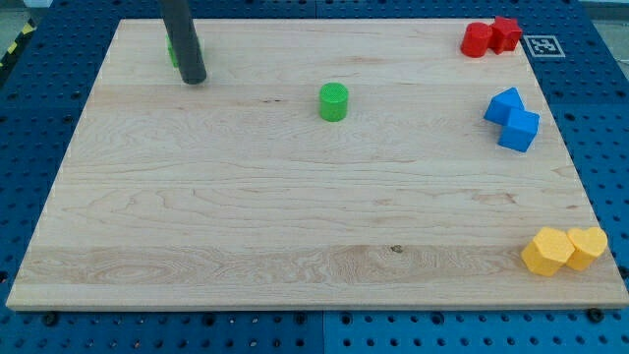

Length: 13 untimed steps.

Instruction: Point your arm at the center right

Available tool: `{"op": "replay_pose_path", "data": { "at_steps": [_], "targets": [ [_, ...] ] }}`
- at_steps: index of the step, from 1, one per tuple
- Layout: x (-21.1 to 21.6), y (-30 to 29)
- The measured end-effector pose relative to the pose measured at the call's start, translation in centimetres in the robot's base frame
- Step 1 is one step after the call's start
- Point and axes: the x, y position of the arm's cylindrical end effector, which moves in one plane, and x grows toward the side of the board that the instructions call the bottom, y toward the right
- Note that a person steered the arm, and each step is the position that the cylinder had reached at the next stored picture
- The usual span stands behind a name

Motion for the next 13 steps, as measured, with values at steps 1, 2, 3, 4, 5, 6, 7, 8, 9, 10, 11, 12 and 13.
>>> {"op": "replay_pose_path", "data": {
  "at_steps": [1, 2, 3, 4, 5, 6, 7, 8, 9, 10, 11, 12, 13],
  "targets": [
    [1.9, 1.2],
    [1.9, 1.2],
    [1.9, 1.2],
    [2.5, 1.2],
    [6.1, 1.7],
    [11.8, 4.5],
    [15.9, 11.5],
    [17.9, 19.0],
    [18.0, 26.3],
    [18.0, 32.3],
    [18.0, 35.7],
    [18.0, 35.7],
    [18.0, 35.7]
  ]
}}
